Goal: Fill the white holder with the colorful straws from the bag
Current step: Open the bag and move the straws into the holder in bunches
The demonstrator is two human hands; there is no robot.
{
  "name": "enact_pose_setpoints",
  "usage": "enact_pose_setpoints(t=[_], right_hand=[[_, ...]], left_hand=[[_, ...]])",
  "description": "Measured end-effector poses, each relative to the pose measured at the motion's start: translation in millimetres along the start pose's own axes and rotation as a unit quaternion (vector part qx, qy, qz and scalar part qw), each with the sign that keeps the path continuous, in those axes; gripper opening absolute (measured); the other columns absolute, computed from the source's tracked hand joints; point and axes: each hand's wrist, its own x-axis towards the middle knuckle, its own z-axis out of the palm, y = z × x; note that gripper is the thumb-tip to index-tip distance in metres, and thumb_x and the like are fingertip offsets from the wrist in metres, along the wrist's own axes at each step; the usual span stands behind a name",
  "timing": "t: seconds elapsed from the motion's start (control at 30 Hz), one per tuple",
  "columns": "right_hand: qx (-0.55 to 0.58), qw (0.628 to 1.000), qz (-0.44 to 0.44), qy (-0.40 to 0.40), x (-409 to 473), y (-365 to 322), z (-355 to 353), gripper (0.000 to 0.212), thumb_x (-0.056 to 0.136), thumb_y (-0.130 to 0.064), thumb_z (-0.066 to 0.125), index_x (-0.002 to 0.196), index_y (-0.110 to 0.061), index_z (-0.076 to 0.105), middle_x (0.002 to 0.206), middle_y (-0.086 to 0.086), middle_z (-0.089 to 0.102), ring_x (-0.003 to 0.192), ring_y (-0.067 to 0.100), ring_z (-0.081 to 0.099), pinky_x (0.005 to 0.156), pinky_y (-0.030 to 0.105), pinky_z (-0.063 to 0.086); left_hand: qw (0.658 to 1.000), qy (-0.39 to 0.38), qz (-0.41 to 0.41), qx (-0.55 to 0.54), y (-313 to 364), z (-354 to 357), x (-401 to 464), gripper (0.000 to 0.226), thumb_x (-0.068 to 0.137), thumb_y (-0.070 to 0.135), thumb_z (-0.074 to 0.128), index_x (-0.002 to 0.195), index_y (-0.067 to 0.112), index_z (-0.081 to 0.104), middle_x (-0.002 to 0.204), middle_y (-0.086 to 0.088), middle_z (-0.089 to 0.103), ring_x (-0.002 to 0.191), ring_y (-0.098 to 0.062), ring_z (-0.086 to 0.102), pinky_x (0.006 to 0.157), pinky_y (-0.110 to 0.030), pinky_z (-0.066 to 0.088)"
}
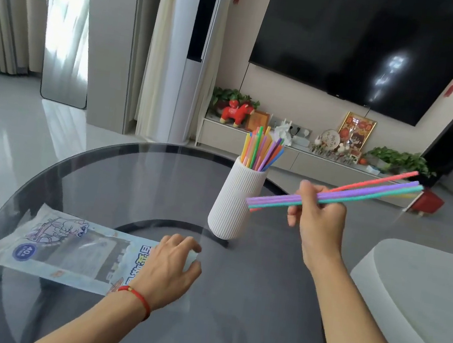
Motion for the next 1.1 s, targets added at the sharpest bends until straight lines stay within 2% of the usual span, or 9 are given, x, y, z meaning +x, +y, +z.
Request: enact_pose_setpoints(t=[0.2, 0.33, 0.4, 0.47, 0.6, 0.7, 0.9, 1.0, 1.1], right_hand=[[0.023, 0.997, -0.05, 0.052, 47, -35, 27, 0.028, 0.1, -0.033, 0.065, 0.081, -0.014, 0.065, 0.05, -0.001, 0.062, 0.04, 0.014, 0.056, 0.043, 0.025, 0.048], [-0.139, 0.982, -0.127, -0.017, 59, -47, 48, 0.027, 0.102, -0.03, 0.065, 0.077, -0.023, 0.065, 0.055, 0.004, 0.068, 0.039, 0.011, 0.061, 0.045, 0.023, 0.051], [-0.208, 0.965, -0.15, -0.054, 64, -52, 59, 0.03, 0.103, -0.03, 0.063, 0.077, -0.018, 0.067, 0.056, 0.005, 0.068, 0.039, 0.009, 0.062, 0.046, 0.022, 0.052], [-0.274, 0.946, -0.159, -0.07, 69, -57, 67, 0.034, 0.103, -0.031, 0.062, 0.083, -0.006, 0.072, 0.061, 0.008, 0.07, 0.049, 0.018, 0.067, 0.053, 0.033, 0.058], [-0.377, 0.911, -0.149, -0.079, 76, -58, 83, 0.037, 0.103, -0.038, 0.062, 0.088, -0.004, 0.067, 0.095, 0.011, 0.064, 0.083, 0.033, 0.067, 0.069, 0.038, 0.052], [-0.49, 0.86, -0.123, -0.068, 71, -55, 90, 0.041, 0.1, -0.056, 0.058, 0.089, -0.016, 0.061, 0.114, 0.012, 0.054, 0.085, 0.032, 0.062, 0.073, 0.043, 0.055], [-0.359, 0.926, -0.112, -0.008, 70, -71, 85, 0.046, 0.082, -0.058, 0.077, 0.098, -0.018, 0.063, 0.108, 0.011, 0.059, 0.088, 0.025, 0.06, 0.076, 0.042, 0.056], [-0.279, 0.947, -0.16, 0.019, 74, -85, 84, 0.067, 0.08, -0.044, 0.085, 0.128, -0.011, 0.05, 0.126, 0.013, 0.052, 0.103, 0.018, 0.053, 0.085, 0.037, 0.055], [-0.257, 0.935, -0.246, 0.015, 77, -98, 87, 0.104, 0.082, -0.025, 0.087, 0.161, -0.012, 0.021, 0.156, 0.017, 0.035, 0.133, 0.021, 0.046, 0.1, 0.027, 0.045]], left_hand=[[0.999, -0.015, 0.016, 0.024, -13, -19, 9, 0.018, 0.096, 0.034, 0.048, 0.11, 0.03, 0.058, 0.116, 0.008, 0.062, 0.11, -0.013, 0.052, 0.098, -0.033, 0.043], [0.998, -0.026, 0.003, 0.056, -23, -26, 6, 0.021, 0.092, 0.04, 0.05, 0.112, 0.035, 0.054, 0.119, 0.012, 0.058, 0.114, -0.013, 0.049, 0.104, -0.035, 0.038], [0.998, -0.023, 0.013, 0.065, -23, -28, 8, 0.023, 0.091, 0.043, 0.049, 0.112, 0.037, 0.054, 0.119, 0.014, 0.056, 0.117, -0.012, 0.047, 0.109, -0.036, 0.033], [0.997, -0.023, 0.015, 0.068, -23, -28, 8, 0.022, 0.091, 0.044, 0.047, 0.112, 0.037, 0.053, 0.12, 0.015, 0.055, 0.119, -0.013, 0.046, 0.111, -0.038, 0.03], [0.997, -0.034, 0.0, 0.068, -24, -27, 8, 0.02, 0.093, 0.043, 0.047, 0.113, 0.037, 0.051, 0.126, 0.014, 0.053, 0.123, -0.013, 0.042, 0.113, -0.041, 0.03], [0.998, -0.026, 0.0, 0.056, -26, -28, 8, 0.021, 0.092, 0.04, 0.049, 0.112, 0.036, 0.052, 0.126, 0.014, 0.053, 0.122, -0.013, 0.042, 0.109, -0.036, 0.032], [0.999, 0.015, 0.03, 0.027, -24, -34, 10, 0.02, 0.087, 0.035, 0.053, 0.107, 0.034, 0.056, 0.11, 0.015, 0.058, 0.111, -0.01, 0.048, 0.102, -0.031, 0.036], [0.999, 0.016, 0.033, 0.025, -22, -34, 9, 0.02, 0.087, 0.033, 0.054, 0.107, 0.034, 0.057, 0.109, 0.015, 0.058, 0.109, -0.01, 0.048, 0.101, -0.03, 0.036], [0.999, 0.019, 0.035, 0.02, -22, -34, 7, 0.021, 0.087, 0.031, 0.056, 0.108, 0.033, 0.057, 0.109, 0.015, 0.058, 0.109, -0.01, 0.048, 0.1, -0.03, 0.037]])
